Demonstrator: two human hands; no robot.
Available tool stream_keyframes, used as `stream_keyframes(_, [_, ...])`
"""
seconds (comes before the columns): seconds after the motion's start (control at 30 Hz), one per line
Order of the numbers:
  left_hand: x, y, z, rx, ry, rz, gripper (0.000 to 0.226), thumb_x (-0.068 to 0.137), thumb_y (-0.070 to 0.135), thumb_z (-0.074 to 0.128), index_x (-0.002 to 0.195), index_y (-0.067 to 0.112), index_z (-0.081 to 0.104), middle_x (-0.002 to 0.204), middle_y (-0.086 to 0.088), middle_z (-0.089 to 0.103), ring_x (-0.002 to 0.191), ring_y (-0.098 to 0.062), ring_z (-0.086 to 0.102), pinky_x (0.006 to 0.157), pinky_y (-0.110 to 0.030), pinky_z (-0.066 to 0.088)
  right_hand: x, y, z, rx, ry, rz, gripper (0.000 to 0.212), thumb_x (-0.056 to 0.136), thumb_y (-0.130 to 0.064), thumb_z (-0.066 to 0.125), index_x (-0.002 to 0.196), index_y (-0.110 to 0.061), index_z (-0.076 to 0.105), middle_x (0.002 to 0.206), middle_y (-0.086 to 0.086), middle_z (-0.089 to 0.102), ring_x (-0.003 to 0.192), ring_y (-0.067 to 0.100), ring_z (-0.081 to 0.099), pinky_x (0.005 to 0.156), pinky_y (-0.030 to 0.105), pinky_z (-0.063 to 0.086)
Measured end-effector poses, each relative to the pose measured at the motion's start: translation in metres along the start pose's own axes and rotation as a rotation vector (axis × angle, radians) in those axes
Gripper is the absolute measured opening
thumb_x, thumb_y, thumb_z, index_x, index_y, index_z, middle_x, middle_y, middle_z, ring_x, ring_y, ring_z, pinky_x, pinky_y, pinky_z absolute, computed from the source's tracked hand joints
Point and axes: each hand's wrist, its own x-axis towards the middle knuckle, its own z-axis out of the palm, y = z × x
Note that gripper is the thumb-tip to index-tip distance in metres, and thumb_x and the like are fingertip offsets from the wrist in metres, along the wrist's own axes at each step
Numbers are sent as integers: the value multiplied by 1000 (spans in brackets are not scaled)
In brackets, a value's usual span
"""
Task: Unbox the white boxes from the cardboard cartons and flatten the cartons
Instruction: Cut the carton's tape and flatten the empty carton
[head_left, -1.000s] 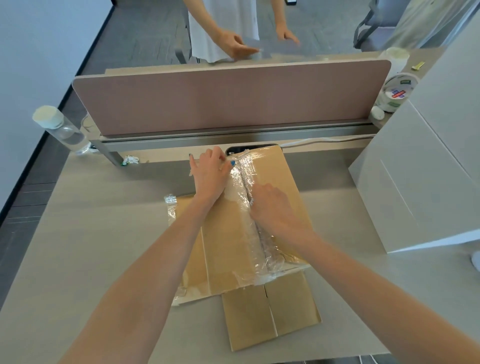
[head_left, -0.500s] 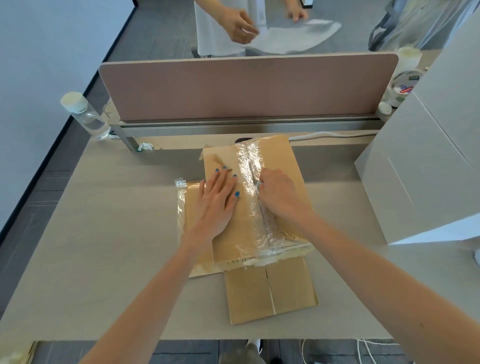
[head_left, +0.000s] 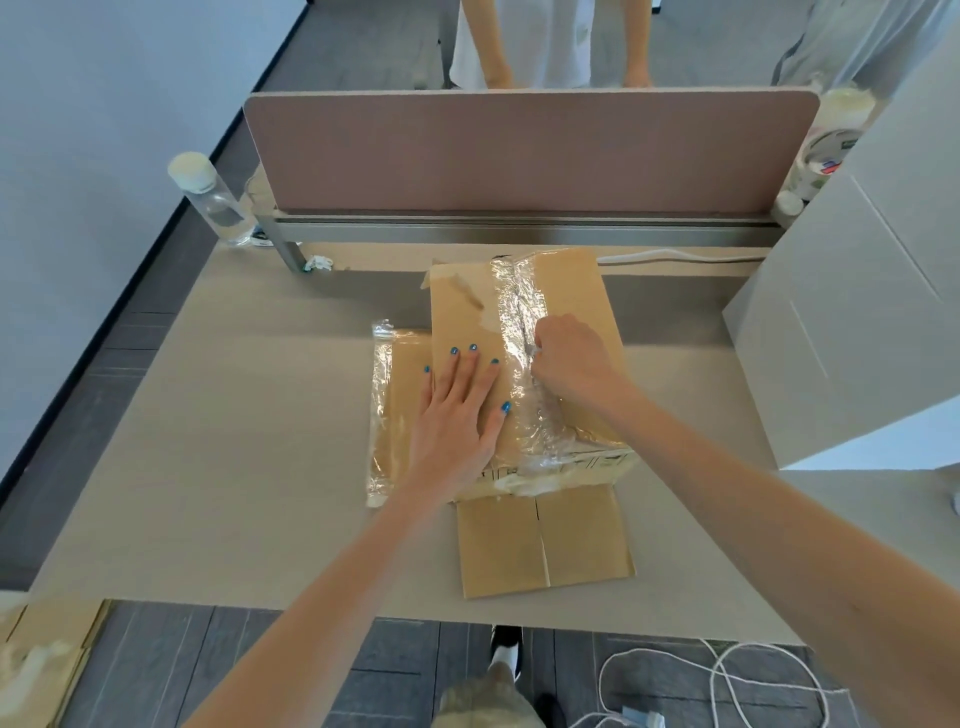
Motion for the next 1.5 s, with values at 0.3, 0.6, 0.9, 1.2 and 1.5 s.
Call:
stream_keyframes(0.3, [0, 3, -4, -3, -13, -15, 58, 103, 54, 24, 157, 33, 20, 166, 7, 5, 153, -13, -8, 123, -39, -10, -54, 2, 7, -39, -85, -19, 4, 86, -8, 57, 83, -9, 54, 71, 2, 48, 73, 25, 58, 58, 28, 41])
stream_keyframes(0.6, [2, -2, 0, 31, 17, -4, 58, 100, 56, 23, 155, 35, 24, 166, 7, 11, 153, -15, -2, 123, -48, -5, -107, 7, 16, -27, -50, -4, 17, 85, -3, 52, 101, -5, 58, 90, 6, 51, 76, 23, 48, 53, 26, 31])
stream_keyframes(0.9, [8, -7, 2, 37, 19, 10, 65, 95, 61, 13, 154, 36, 24, 166, 8, 10, 153, -15, -1, 123, -48, -4, -125, 0, 33, -46, 1, 30, 23, 85, 3, 47, 105, -5, 52, 83, 4, 45, 91, 30, 57, 64, 30, 33])
stream_keyframes(1.2, [9, -11, -1, 9, -4, 71, 58, 103, 52, 22, 157, 30, 21, 166, 3, 7, 153, -17, -2, 123, -46, -4, -140, 6, 63, 26, 207, 62, 21, 86, -1, 44, 105, -11, 46, 85, 4, 58, 69, 28, 49, 57, 32, 31])
stream_keyframes(1.5, [-5, -3, -10, -86, 87, 201, 39, 106, 25, 33, 141, 16, 50, 150, -3, 46, 140, -21, 36, 118, -36, 20, -157, 32, 84, 178, 422, 96, 15, 93, -7, 38, 103, -16, 46, 73, 2, 61, 55, 25, 53, 49, 30, 39])
